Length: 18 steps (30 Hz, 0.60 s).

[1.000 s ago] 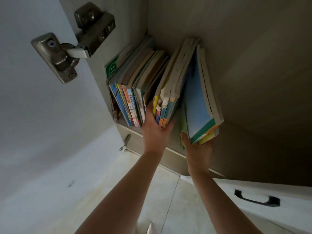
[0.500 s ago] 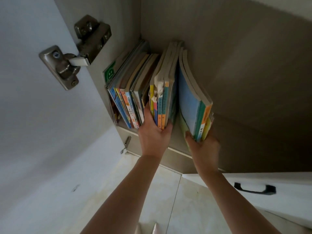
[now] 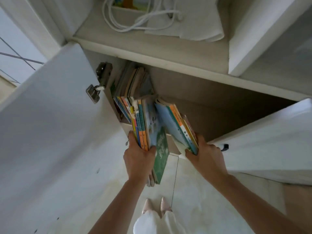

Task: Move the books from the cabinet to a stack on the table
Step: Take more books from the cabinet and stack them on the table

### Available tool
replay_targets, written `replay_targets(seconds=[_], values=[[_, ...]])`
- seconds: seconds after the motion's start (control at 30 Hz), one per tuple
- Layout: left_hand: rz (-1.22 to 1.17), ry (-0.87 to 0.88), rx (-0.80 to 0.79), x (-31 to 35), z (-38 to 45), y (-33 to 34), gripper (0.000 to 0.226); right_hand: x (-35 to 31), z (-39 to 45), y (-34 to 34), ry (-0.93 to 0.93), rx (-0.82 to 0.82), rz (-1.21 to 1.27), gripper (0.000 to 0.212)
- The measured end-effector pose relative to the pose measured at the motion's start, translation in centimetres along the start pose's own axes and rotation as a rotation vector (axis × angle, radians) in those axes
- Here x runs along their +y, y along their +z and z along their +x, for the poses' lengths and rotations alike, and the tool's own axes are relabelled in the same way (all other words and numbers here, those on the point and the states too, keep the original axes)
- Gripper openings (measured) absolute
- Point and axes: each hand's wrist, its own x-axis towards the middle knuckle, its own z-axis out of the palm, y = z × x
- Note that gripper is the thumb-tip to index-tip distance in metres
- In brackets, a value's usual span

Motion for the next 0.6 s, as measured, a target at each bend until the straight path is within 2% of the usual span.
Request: replay_targets(seconds=[0.13, 0.23, 0.6], values=[[0.028, -0.013, -0.051, 1.0, -3.8, -3.5, 0.054, -1.4, -3.6, -2.9, -0.033, -0.101, -0.077, 0.054], [0.015, -0.044, -0.055, 1.9, -6.6, -6.2, 0.051, -2.4, -6.0, -5.3, 0.011, -0.148, -0.141, 0.057], [0.02, -0.148, 0.054, 4.4, -15.3, -12.0, 0.045, -4.5, -12.4, -11.4, -0.105, -0.193, -0.11, 0.044]])
